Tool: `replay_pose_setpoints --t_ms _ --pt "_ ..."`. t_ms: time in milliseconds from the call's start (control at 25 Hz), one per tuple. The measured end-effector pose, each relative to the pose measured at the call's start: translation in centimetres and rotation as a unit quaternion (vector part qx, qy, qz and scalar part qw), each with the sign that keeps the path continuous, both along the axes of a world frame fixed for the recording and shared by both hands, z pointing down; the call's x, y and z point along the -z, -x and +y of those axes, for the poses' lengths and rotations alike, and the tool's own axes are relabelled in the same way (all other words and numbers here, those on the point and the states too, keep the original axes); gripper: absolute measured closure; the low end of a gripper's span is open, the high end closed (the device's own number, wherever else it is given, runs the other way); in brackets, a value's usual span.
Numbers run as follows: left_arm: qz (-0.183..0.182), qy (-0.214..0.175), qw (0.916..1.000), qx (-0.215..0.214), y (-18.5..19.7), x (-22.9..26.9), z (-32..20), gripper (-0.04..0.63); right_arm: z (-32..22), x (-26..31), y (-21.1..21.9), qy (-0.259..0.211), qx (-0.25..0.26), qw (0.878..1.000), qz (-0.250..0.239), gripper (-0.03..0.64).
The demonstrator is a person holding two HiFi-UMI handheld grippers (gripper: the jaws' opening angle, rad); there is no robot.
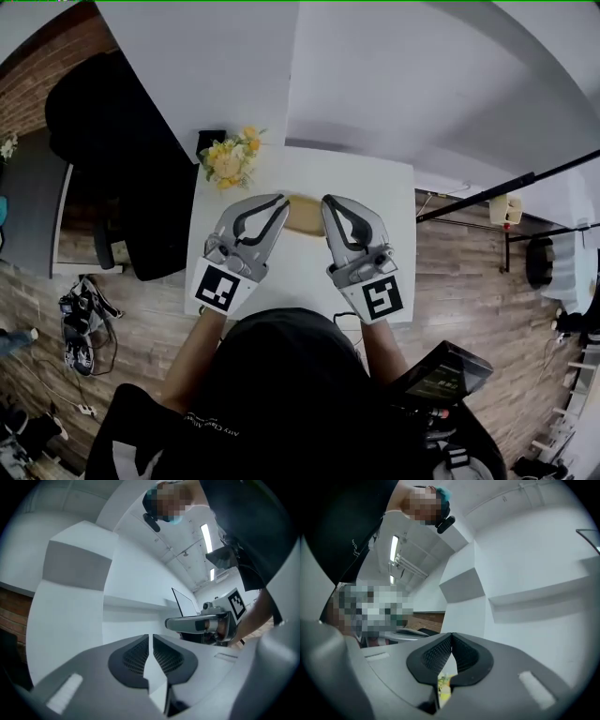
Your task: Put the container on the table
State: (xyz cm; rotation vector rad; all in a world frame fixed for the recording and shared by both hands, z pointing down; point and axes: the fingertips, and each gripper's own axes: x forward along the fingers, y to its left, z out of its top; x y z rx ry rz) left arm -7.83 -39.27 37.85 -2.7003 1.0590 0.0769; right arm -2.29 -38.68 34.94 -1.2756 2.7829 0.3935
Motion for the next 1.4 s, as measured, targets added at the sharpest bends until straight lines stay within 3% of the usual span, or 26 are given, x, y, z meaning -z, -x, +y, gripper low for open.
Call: replay_pose_setpoints --t_ms 200,440,640,840,960,1200,1400 --pt "0.001 -0.022 0.9997 0.001 0.0 0.3 1.2 0.592 0.8 -2.0 0.0 0.009 -0.006 0.999 0.032 0.612" --pt "0.016 0.053 0.9985 0.001 -0.1 -3.2 1.9 0.592 1.6 -6.9 -0.1 0.07 -0.014 0.996 0.05 0.612" --pt "0.022 0.063 0.9977 -0.004 -0.2 -5.1 2.2 0.592 2.2 -9.9 0.2 0.113 -0.01 0.992 0.047 0.611" --pt "0.022 0.094 0.9952 0.018 0.5 -7.8 1.9 0.592 1.9 -13.1 -0.3 0.188 -0.014 0.982 0.001 0.605" --pt "0.037 0.096 0.9944 0.025 0.8 -9.3 1.9 0.592 2.2 -14.1 -0.6 0.195 -0.023 0.98 0.007 0.606" --pt "0.021 0.133 0.9908 0.013 0.2 -12.4 3.1 0.592 2.9 -16.2 -0.7 0.201 -0.02 0.979 0.016 0.605" --pt "0.015 0.142 0.9898 0.008 -0.4 -13.4 3.7 0.592 3.5 -17.5 -0.5 0.223 -0.014 0.974 0.024 0.606"
